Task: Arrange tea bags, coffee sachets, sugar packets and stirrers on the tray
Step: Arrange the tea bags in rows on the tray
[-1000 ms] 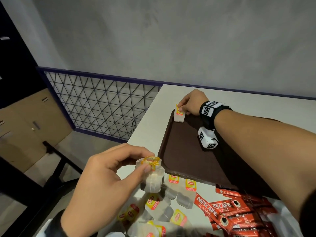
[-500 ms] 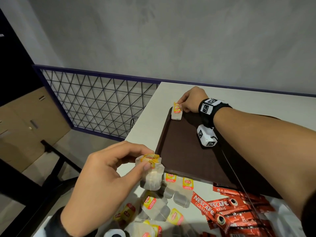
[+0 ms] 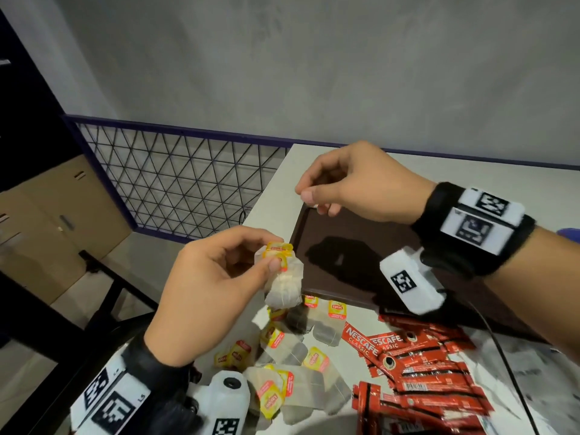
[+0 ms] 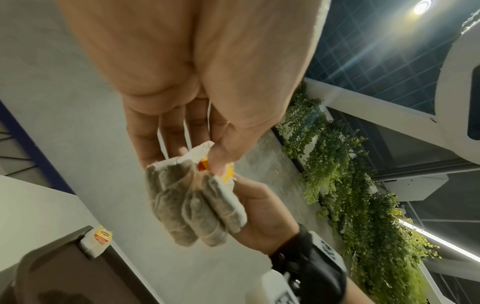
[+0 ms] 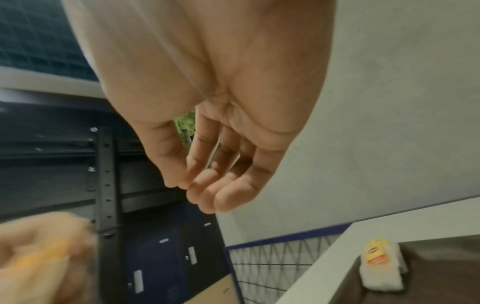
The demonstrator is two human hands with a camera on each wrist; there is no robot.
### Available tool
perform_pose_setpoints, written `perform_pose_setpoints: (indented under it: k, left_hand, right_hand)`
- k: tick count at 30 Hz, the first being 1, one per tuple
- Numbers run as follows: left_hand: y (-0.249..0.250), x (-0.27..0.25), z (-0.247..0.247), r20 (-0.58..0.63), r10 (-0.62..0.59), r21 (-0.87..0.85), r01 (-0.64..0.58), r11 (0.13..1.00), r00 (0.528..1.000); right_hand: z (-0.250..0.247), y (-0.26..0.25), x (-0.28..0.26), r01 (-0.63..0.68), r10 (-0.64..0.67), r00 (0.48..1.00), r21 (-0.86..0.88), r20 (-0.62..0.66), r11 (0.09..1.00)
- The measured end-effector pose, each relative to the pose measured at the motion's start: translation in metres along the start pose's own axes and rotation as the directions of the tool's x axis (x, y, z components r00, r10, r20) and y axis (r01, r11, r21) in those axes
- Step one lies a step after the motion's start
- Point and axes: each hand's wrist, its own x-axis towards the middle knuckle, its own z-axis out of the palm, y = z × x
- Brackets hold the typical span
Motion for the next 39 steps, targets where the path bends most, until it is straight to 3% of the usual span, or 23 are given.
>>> perform_pose_setpoints:
  k: [4,12,18,22,25,29,35,39]
  left_hand:
    - [0.006,-0.003,0.006,0.007,0.006,-0.035,-0.006,0.999,1.0]
    - [0.02,-0.012,0.015,0.008,0.005,-0.124,-0.004,0.992,1.0]
    - [0.026,-0.017,0.022,0.028,-0.033,-0.186,0.038,0.982,0.999]
    - [0.023,-0.021,0.023,0.186,-0.052,-0.259,0.1,0.961,0.981]
    - [0.022,-0.024,0.024,0.371,-0.118,-0.384,0.268,0.883,0.921]
    - [0.021,-0.026,0.028,0.477,-0.149,-0.405,0.367,0.837,0.866]
    - [0.018,-0.025,0.031,0.444,-0.211,-0.475,0.429,0.768,0.871]
    - [0.016,-0.025,0.031,0.395,-0.213,-0.432,0.386,0.815,0.893]
  right_hand:
    - [0.013,-0.021,-0.052,0.051,-0.062,0.995,0.12,0.082,0.991]
    - [0.042,-0.008,-0.101,-0.038,0.041,0.999,0.179,-0.017,0.983]
    - [0.043,-0.007,-0.117,-0.032,0.04,0.999,0.219,-0.033,0.975]
    - [0.036,-0.01,-0.122,-0.018,0.019,1.0,0.263,-0.001,0.965]
    - [0.031,-0.012,-0.122,-0.023,0.012,0.999,0.333,0.035,0.943]
    - [0.031,-0.01,-0.119,-0.039,0.038,0.999,0.318,0.009,0.947]
    - [0.041,-0.006,-0.115,-0.047,0.066,0.995,0.233,-0.078,0.971]
    - [0.042,-0.005,-0.113,-0.038,0.08,0.99,0.325,-0.115,0.945]
